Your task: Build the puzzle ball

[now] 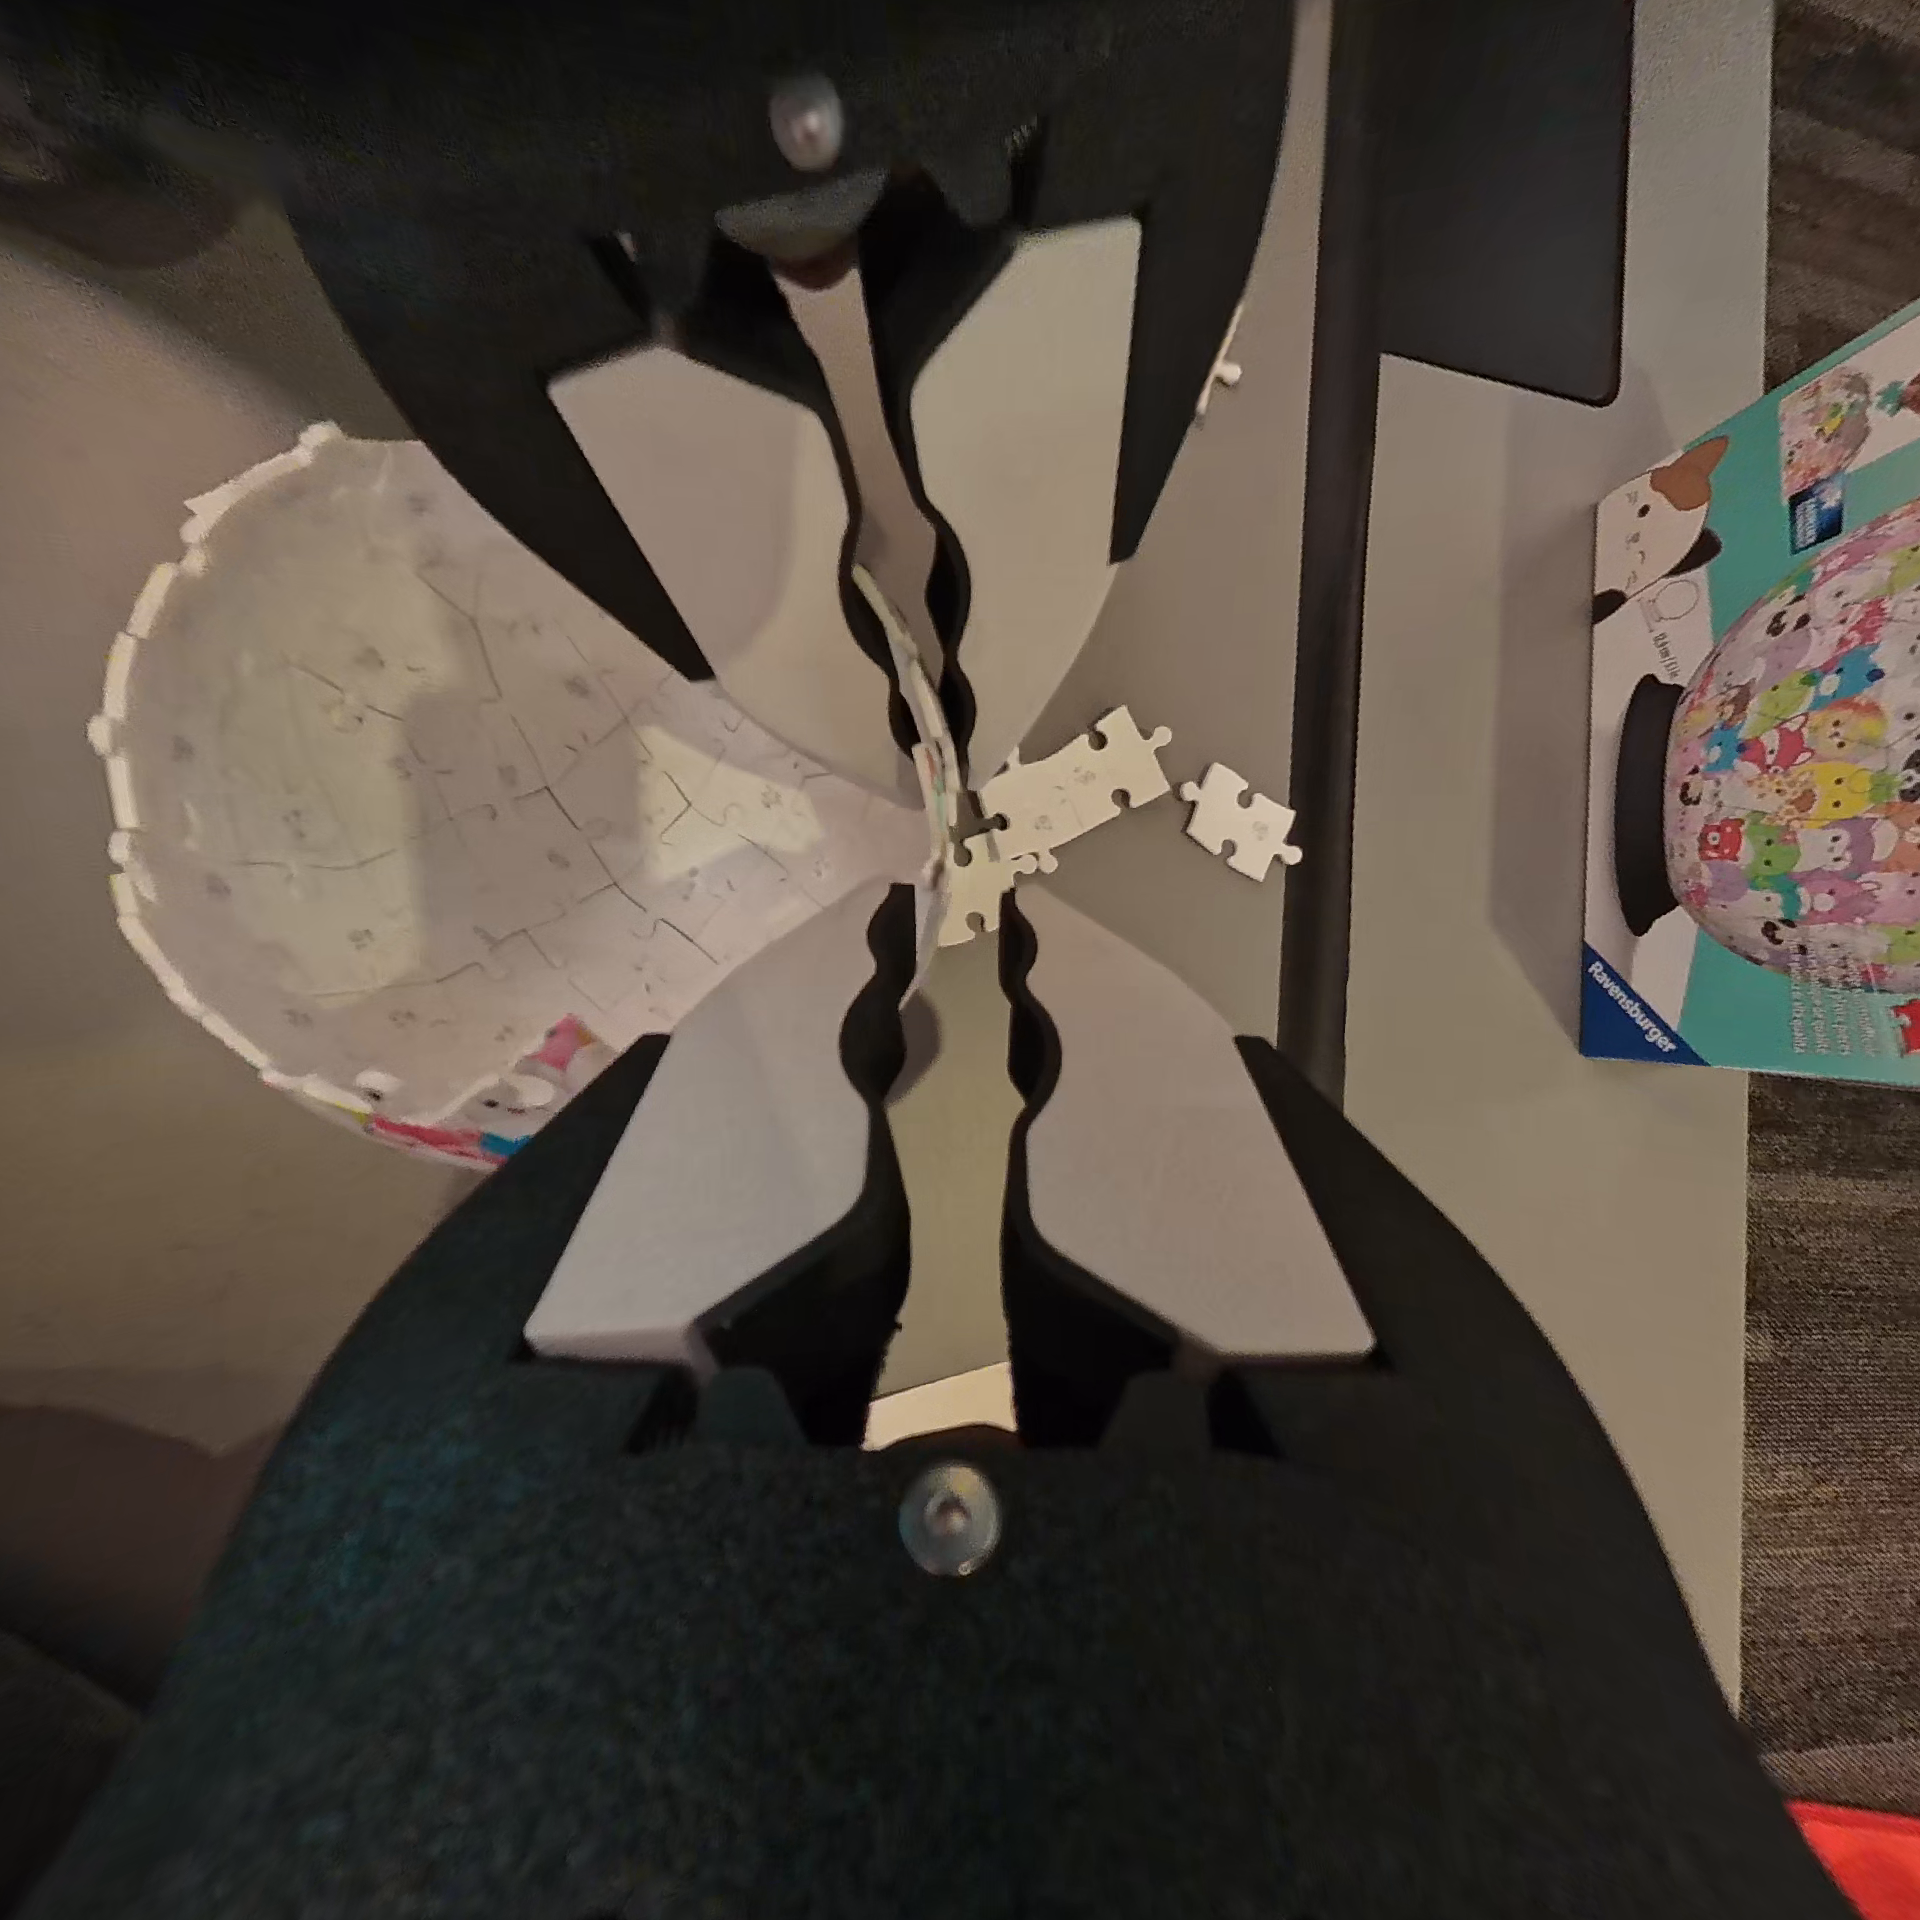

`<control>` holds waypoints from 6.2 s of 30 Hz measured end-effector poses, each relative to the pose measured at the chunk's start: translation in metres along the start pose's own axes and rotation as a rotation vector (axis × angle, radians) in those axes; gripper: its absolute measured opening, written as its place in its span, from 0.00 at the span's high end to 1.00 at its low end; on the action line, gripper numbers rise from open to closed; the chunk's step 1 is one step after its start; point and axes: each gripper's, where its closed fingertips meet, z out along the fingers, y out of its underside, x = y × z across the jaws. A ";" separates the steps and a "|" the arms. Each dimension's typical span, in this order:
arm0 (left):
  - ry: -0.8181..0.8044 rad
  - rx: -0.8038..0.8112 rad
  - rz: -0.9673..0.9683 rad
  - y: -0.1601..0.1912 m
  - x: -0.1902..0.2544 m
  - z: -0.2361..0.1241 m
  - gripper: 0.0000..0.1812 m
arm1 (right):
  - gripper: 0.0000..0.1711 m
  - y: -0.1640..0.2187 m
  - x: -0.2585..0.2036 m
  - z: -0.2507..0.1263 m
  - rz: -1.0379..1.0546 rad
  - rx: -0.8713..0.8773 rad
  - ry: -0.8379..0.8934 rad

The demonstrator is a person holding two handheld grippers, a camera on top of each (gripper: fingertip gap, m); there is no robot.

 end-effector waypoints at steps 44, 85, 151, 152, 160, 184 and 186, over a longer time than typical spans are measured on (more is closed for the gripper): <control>-0.052 0.042 0.001 0.005 -0.006 -0.010 0.92 | 0.98 0.001 0.010 0.008 0.023 -0.012 0.068; -0.154 0.055 0.056 -0.008 -0.017 -0.012 0.96 | 0.99 -0.001 0.017 0.007 0.079 0.049 0.085; -0.220 0.057 0.082 -0.015 -0.021 -0.014 0.97 | 0.99 -0.015 0.018 0.000 -0.144 0.122 0.164; -0.221 0.058 0.084 -0.015 -0.021 -0.014 0.97 | 0.99 -0.015 0.018 0.000 -0.147 0.121 0.165; -0.180 0.059 0.105 -0.011 -0.014 -0.015 0.90 | 0.99 -0.017 0.018 0.002 -0.151 0.110 0.182; -0.236 0.054 0.149 -0.006 -0.022 -0.019 0.98 | 0.99 -0.017 0.019 0.003 -0.100 0.126 0.154; -0.243 0.054 0.156 -0.006 -0.022 -0.019 0.98 | 0.99 -0.017 0.019 0.003 -0.082 0.134 0.141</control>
